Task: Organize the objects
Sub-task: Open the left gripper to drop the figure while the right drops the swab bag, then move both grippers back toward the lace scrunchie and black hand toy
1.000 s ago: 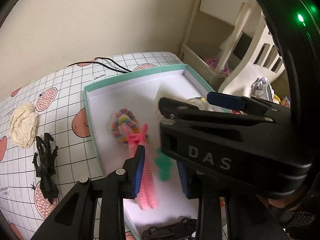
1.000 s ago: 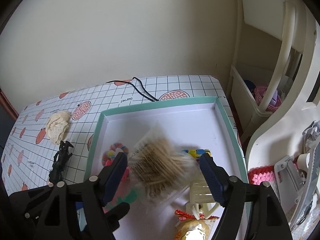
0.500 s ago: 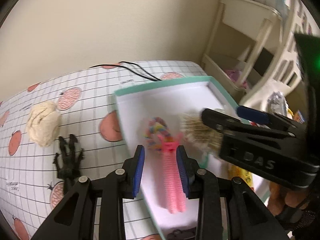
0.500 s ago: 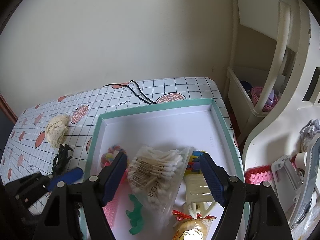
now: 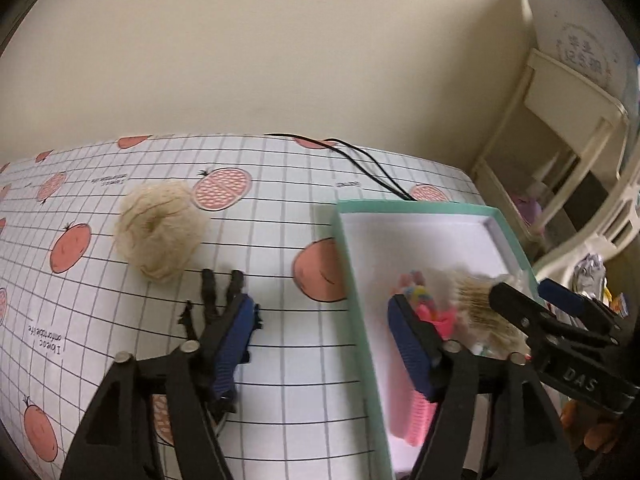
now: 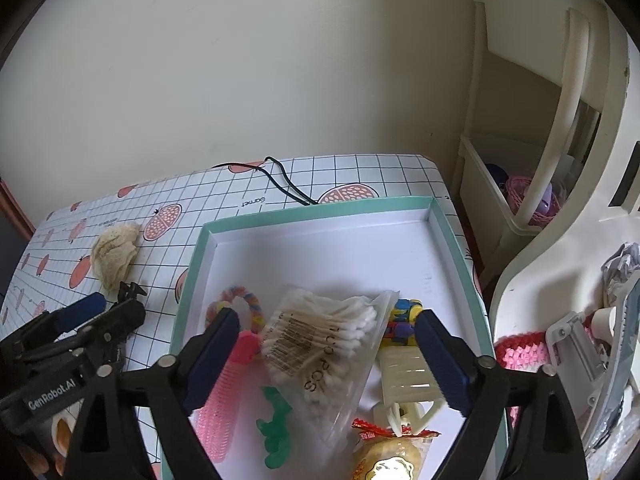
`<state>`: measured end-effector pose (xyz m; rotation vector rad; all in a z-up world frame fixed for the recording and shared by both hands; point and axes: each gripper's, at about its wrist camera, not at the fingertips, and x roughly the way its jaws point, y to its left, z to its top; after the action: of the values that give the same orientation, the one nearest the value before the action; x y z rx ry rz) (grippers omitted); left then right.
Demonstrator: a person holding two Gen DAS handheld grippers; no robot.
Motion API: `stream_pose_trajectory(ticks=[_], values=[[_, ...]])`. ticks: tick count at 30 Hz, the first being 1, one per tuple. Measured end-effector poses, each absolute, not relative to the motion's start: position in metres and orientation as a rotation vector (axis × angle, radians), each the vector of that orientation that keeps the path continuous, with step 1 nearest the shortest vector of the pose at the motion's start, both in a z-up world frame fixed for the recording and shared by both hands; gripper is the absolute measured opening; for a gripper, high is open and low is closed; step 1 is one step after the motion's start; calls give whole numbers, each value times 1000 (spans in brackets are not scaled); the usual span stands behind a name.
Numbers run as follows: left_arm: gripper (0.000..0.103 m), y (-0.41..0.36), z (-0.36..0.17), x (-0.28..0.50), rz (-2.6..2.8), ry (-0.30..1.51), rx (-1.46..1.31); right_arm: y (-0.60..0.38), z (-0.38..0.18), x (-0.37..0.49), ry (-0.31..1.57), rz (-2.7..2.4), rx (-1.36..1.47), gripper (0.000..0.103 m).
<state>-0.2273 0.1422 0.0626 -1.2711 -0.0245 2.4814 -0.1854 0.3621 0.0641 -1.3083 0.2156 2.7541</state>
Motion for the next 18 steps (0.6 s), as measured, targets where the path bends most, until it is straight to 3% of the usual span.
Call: stream_pose_trajectory(ticks=[4,10,18], values=[[86,135,61,-232,2509,-53,-1275,361,64,-185,213,2762,-1304,103],[101,125,63,-236,2547,-83,-1249,357,62,-186,200,2764,-1305,103],[103,109,67,-241,2593,-107,-1232,350,62,-187,174,2767,-1306,103]])
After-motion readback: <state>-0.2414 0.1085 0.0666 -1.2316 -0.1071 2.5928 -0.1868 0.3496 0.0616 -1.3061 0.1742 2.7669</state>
